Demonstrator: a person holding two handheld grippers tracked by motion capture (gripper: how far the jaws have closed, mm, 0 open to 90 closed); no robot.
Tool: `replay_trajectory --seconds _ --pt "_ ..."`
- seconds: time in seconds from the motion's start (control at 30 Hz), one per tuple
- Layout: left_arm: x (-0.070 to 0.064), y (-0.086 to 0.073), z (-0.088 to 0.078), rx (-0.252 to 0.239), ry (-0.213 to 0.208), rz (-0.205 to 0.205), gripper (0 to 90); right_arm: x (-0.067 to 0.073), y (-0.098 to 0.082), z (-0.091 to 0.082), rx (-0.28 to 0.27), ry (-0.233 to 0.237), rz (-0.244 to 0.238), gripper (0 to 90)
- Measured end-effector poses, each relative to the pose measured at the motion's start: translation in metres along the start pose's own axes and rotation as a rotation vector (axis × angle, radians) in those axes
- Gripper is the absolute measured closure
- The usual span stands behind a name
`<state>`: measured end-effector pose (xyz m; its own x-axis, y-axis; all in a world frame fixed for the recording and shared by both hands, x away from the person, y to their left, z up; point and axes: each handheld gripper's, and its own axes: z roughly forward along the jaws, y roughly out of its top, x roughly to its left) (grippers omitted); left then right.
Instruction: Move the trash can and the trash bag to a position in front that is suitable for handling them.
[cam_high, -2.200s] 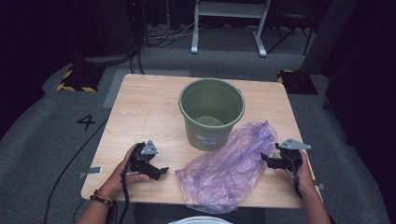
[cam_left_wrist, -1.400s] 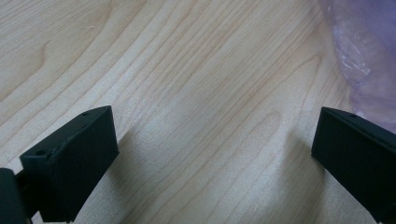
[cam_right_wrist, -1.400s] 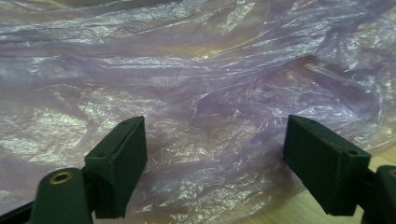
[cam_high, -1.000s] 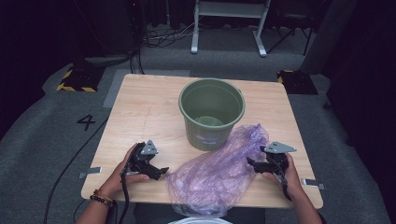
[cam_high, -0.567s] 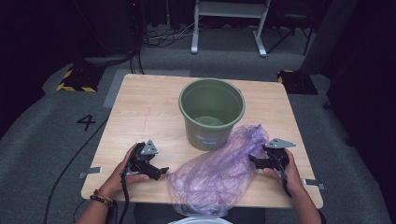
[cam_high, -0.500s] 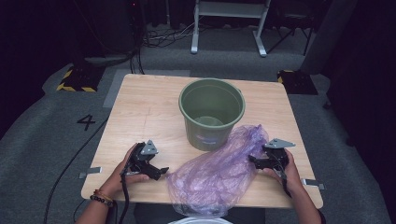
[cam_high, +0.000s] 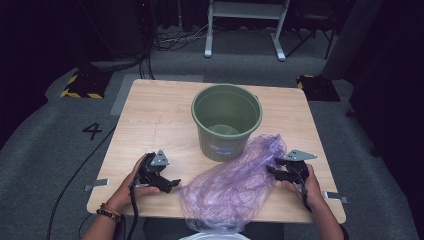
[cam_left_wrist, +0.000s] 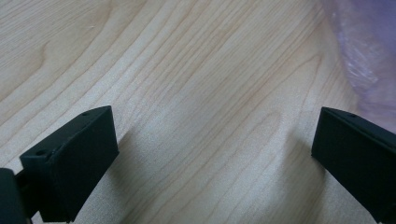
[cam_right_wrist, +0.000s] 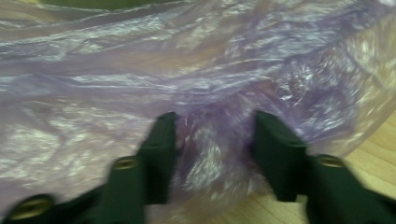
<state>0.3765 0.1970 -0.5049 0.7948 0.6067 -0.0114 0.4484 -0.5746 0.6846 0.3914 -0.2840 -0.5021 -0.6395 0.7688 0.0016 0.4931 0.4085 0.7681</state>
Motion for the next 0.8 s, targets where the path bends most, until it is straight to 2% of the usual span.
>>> replay_trajectory --seconds 0.1,0.3,0.57,0.8 --pt "0.0001 0.0000 -0.0001 0.000 0.000 0.001 0.1 -0.0005 0.0000 -0.0003 -0.006 0.008 0.001 69.8" --pt "0.0003 0.0001 0.0001 -0.001 -0.002 0.002 0.1 -0.0010 0.0002 -0.0001 -0.009 0.003 0.006 81.1" --pt "0.0003 0.0001 0.0001 0.000 -0.002 0.002 0.1 -0.0027 0.0004 0.0000 -0.007 -0.001 0.022 86.8" --pt "0.0003 0.0001 0.0001 0.000 -0.003 0.003 0.1 -0.0023 0.0003 -0.0003 -0.009 -0.008 0.019 88.1"
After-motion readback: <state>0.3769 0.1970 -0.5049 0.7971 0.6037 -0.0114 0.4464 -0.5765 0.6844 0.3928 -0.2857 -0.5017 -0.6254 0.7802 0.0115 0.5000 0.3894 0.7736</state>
